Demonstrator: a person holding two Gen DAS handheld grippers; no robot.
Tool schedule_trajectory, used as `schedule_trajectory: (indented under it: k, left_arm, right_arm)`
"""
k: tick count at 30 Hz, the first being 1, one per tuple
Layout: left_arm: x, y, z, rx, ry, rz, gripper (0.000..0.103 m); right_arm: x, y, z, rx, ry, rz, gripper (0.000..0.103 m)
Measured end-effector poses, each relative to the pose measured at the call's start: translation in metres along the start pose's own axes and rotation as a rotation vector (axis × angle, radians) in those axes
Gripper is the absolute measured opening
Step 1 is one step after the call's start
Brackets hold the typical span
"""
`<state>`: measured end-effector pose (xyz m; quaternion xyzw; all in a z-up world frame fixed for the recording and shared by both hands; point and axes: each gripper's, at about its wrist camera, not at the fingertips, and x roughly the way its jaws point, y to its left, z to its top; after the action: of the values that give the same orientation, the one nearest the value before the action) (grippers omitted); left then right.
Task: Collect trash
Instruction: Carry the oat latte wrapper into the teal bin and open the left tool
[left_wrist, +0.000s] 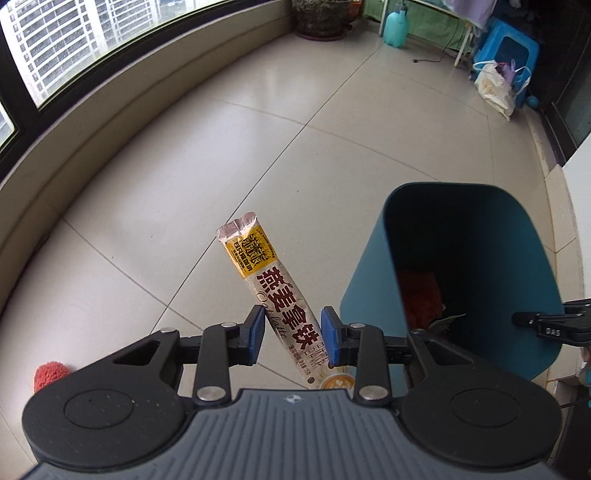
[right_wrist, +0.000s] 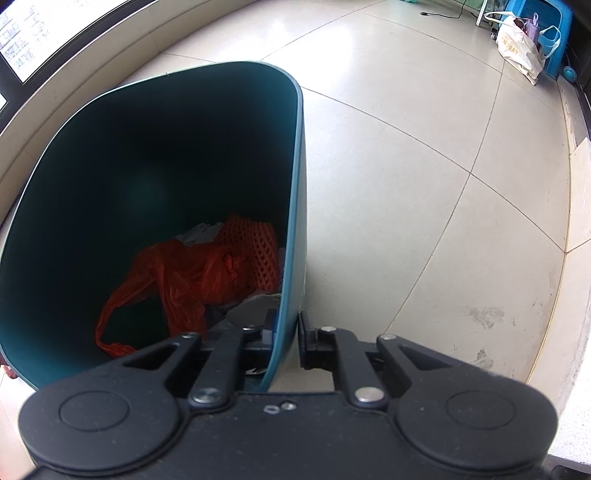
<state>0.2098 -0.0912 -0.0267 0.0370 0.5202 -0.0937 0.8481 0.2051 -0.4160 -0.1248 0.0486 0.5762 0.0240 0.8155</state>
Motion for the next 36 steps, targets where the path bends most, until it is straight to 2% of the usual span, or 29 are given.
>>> schedule_trajectory:
  k: [6,9,11,16,18,23,29,34,36]
  left_arm:
    - [-0.028,-0.028,0.035,0.099,-0.044,-0.080,0.032]
    - [-0.020,-0.052,0.038,0.161,-0.046,-0.113,0.032]
    - [0.000,-0.071,0.044,0.202,-0.013,-0.140,0.032]
    - [0.067,-0.120,0.042,0.287,0.062,-0.110,0.032]
    - [0.078,-0.126,0.033,0.312,0.089,-0.084,0.032]
    - [0.125,-0.147,0.023,0.373,0.192,-0.084,0.032]
    - [0.171,-0.163,0.014,0.433,0.260,-0.044,0.033]
    - [0.201,-0.167,0.013,0.437,0.330,0.008,0.034]
    - [0.211,-0.166,0.014,0.413,0.383,-0.006,0.034]
  right_arm:
    - [-0.001,-0.001,0.000,-0.002,0.000,-0.001,0.009]
    - [-0.001,-0.001,0.000,-0.003,0.000,-0.002,0.009]
    - [-0.001,-0.001,0.000,-0.002,0.000,-0.001,0.009]
    - [-0.002,-0.002,0.000,-0.005,-0.002,-0.001,0.009]
    - [-0.002,-0.001,-0.001,-0.007,-0.002,0.000,0.009]
    - [-0.004,0.002,-0.002,-0.011,-0.005,0.006,0.010]
    - [-0.005,0.002,-0.003,-0.016,-0.009,0.015,0.011]
    - [-0.007,0.001,-0.003,-0.015,-0.010,0.021,0.011]
    - [-0.008,0.000,-0.003,-0.014,-0.010,0.025,0.012]
